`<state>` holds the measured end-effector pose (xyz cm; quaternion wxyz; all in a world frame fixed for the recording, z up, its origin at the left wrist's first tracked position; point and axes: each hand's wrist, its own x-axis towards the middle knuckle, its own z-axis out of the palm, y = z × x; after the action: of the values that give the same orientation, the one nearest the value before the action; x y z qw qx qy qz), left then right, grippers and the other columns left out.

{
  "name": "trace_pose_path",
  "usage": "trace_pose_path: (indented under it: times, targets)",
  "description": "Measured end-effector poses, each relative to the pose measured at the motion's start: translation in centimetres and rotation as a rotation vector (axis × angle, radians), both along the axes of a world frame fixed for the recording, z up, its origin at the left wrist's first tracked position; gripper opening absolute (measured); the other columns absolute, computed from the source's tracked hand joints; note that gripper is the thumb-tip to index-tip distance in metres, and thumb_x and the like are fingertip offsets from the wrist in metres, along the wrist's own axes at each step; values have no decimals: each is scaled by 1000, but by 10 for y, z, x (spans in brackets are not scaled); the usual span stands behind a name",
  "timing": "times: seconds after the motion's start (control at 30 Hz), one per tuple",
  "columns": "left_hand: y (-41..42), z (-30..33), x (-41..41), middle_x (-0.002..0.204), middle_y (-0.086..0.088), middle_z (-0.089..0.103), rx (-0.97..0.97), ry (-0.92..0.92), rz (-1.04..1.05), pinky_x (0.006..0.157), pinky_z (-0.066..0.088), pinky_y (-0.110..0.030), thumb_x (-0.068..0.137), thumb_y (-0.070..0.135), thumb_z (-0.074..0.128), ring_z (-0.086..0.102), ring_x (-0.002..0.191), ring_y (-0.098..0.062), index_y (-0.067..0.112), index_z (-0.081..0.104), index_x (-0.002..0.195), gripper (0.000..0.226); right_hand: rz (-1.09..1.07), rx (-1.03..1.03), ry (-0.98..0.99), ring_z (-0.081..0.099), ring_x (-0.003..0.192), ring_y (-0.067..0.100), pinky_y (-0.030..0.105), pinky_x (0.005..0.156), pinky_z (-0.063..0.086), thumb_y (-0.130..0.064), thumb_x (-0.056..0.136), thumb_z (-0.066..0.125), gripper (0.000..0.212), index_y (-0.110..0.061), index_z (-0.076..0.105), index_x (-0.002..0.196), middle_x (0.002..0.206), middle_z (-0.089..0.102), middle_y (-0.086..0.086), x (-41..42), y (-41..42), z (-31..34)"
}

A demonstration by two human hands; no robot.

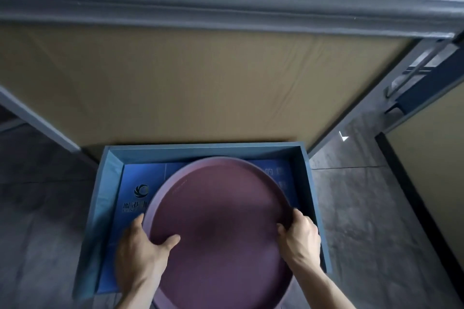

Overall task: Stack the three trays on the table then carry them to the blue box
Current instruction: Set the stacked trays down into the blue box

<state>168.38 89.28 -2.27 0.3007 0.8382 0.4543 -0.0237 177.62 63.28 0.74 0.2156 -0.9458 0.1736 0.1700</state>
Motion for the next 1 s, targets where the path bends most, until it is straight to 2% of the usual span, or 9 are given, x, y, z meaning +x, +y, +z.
trace_pose_path:
  times: [0.13,0.23,0.3,0.43,0.67,1.0]
  targets:
    - [1,-3,2,131,-23,62,30,3,-2,94,48,-51,51,39,96,59,119,-43,6,51,139,104,14,-33,-11,59,104,34,39,88,45,-22,86,65,37,-6,55,118,106,62,14,1,4,-4]
    - [-1,-2,2,129,-25,62,58,-1,-8,91,49,-52,52,38,95,60,117,-45,4,51,138,102,29,-64,-48,61,92,33,37,75,45,-16,82,61,17,-9,56,96,95,67,12,4,3,-7]
    - [-1,-2,3,130,-25,62,69,0,-14,91,49,-53,53,38,95,60,117,-45,4,50,138,101,32,-72,-75,63,86,33,36,72,47,-16,80,63,14,-9,55,90,90,69,11,5,2,-7]
    - [-3,0,4,134,-23,60,77,9,-21,91,50,-52,54,41,94,59,120,-43,5,49,139,103,51,-59,-107,66,88,34,38,75,52,-30,77,75,30,-10,59,93,91,71,9,4,0,-7]
    - [-3,0,5,136,-22,58,77,22,-17,90,50,-53,55,41,94,57,122,-43,5,48,139,102,59,-93,-94,64,92,34,38,77,50,-25,73,73,26,-11,59,91,97,68,10,6,1,-11]
    - [-1,-1,7,137,-22,56,85,55,-37,90,50,-53,56,41,93,54,124,-43,5,45,139,102,84,-115,-79,65,95,32,37,80,50,-28,71,80,35,-12,63,96,100,68,9,7,-2,-14]
